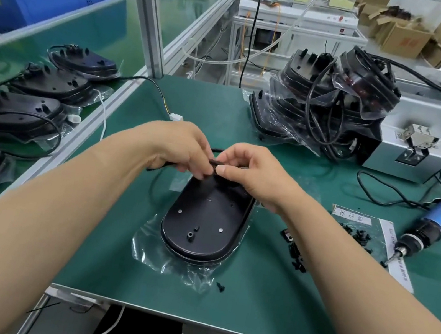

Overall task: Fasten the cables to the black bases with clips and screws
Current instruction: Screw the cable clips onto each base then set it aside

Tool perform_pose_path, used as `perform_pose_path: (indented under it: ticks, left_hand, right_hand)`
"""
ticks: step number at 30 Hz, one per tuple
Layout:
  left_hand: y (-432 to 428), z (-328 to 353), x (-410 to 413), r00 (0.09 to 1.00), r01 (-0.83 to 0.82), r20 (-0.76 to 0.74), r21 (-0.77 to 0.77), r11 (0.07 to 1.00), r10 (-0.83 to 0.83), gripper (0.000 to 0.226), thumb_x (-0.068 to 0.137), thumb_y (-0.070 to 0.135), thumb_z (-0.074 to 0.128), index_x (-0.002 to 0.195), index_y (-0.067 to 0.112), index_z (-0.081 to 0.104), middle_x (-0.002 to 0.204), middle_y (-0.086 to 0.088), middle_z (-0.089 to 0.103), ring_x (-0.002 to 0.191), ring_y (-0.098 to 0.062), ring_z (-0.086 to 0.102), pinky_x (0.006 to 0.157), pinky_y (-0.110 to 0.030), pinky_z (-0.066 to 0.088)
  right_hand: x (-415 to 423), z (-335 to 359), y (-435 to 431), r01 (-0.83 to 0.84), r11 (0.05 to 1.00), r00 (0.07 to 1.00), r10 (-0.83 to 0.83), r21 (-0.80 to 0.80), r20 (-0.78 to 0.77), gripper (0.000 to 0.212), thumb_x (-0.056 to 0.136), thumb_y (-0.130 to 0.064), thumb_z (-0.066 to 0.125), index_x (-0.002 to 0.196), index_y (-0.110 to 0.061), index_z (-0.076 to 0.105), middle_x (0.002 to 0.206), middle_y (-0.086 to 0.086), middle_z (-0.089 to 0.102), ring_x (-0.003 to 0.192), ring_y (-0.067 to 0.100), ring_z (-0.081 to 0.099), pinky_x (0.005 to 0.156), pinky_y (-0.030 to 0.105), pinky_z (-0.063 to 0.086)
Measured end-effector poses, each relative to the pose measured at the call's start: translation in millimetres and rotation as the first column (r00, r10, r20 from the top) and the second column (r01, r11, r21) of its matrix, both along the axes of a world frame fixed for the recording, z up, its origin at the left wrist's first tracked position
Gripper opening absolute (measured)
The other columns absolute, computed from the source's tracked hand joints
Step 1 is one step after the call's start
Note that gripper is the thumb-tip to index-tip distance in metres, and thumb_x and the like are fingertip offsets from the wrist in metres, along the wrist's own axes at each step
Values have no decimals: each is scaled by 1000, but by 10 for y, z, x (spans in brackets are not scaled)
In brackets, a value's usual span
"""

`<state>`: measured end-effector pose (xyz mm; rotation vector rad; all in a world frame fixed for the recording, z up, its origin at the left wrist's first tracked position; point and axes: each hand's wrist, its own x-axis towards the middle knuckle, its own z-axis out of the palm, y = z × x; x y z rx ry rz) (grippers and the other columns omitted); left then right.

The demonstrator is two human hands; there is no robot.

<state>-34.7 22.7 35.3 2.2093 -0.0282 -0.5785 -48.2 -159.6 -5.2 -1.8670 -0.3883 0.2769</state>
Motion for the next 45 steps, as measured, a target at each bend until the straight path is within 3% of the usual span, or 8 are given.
perform_pose_path:
  ticks: [2,7,15,19,26,31,41,45]
  left_hand:
    - [45,-89,-21,993,73,85,121,990,-84,23,70,15,83,88,19,70,79,4,65,68,-7,57,59,-20,42]
    - [150,-308,-56,985,103,146,-82,991,-90,42,73,3,81,107,18,63,116,-7,67,115,-23,59,104,-40,43]
    - [109,-321,-40,979,57,196,17,998,-60,32,70,15,85,97,15,68,75,7,60,74,-13,54,72,-28,44]
    - [90,-334,-57,978,47,202,33,998,-53,34,70,18,85,99,14,67,103,-4,71,75,-15,54,80,-33,48]
    - [46,-302,-76,978,23,208,65,998,-36,32,71,17,85,95,9,66,73,2,59,69,-16,52,64,-26,41]
    - [37,-307,-114,978,1,209,47,999,-11,30,71,15,85,92,10,65,75,2,59,68,-14,51,63,-25,40]
    - [30,-317,-142,983,-56,175,-9,998,57,30,69,13,86,91,10,66,80,-3,62,72,-17,53,71,-28,43]
    - [28,-300,-161,984,-43,171,-15,999,45,27,71,12,84,90,11,65,76,1,60,68,-14,52,62,-22,41]
  right_hand:
    - [36,12,5,0,1000,1000,0,-2,-27,11,88,0,71,97,-6,69,73,2,61,68,11,52,69,22,43]
    - [125,78,1,-12,995,998,6,-100,-61,8,88,-6,72,91,-14,72,80,2,65,75,13,56,76,26,46]
    - [285,142,63,51,904,994,-89,-424,-70,12,89,-25,72,82,-16,70,76,-2,63,70,15,55,53,14,42]
    - [345,118,46,-15,969,961,-54,-245,-272,18,90,-9,69,73,-13,65,86,8,62,91,22,52,84,34,41]
    - [344,115,91,-19,974,961,-44,-224,-271,21,87,-5,71,69,-13,63,80,6,61,78,17,53,75,29,42]
    - [322,107,88,-39,981,963,-14,-190,-270,20,88,-4,70,70,-12,65,78,9,60,72,19,53,66,29,45]
    - [303,146,78,-122,970,962,64,-208,-265,4,90,-7,68,93,-4,68,81,8,60,78,18,52,78,30,43]
    - [325,124,99,-83,971,967,24,-224,-253,15,89,-8,70,75,-11,65,77,6,56,79,20,48,77,31,39]
